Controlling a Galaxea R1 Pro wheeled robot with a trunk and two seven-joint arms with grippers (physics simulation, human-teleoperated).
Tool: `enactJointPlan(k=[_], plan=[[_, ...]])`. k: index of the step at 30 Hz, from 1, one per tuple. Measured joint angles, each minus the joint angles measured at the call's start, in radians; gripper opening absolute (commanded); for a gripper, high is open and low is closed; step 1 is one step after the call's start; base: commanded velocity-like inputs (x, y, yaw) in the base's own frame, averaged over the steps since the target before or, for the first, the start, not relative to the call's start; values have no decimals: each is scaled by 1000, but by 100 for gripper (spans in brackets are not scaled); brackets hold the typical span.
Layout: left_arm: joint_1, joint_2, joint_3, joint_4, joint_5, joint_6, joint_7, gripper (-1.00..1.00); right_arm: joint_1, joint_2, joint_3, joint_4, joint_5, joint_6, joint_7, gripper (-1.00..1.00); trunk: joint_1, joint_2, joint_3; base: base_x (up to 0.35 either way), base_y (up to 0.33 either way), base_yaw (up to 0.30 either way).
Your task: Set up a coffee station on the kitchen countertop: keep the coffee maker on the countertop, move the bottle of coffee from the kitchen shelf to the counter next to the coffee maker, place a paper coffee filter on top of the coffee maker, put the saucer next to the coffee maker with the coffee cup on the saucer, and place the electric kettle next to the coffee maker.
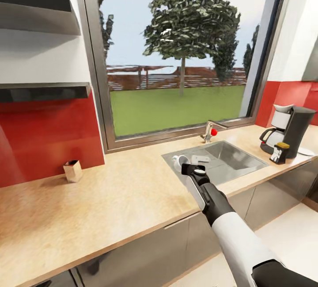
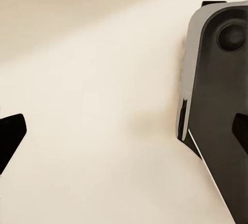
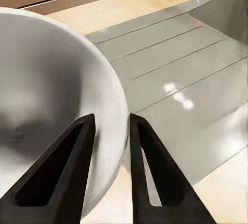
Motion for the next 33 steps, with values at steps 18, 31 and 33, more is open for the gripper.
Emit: enactJointPlan(k=[18,31,33], plan=[[0,0,0,0,0,0,0,100,0,0,0,1,1,0,0,-100,0,0,0,6,-10,-300],[0,0,2,0,0,0,0,100,0,0,0,1,1,1,0,-100,0,0,0,0,0,-300],[0,0,2,0,0,0,0,100,0,0,0,1,1,0,0,-100,0,0,0,0,0,-300]])
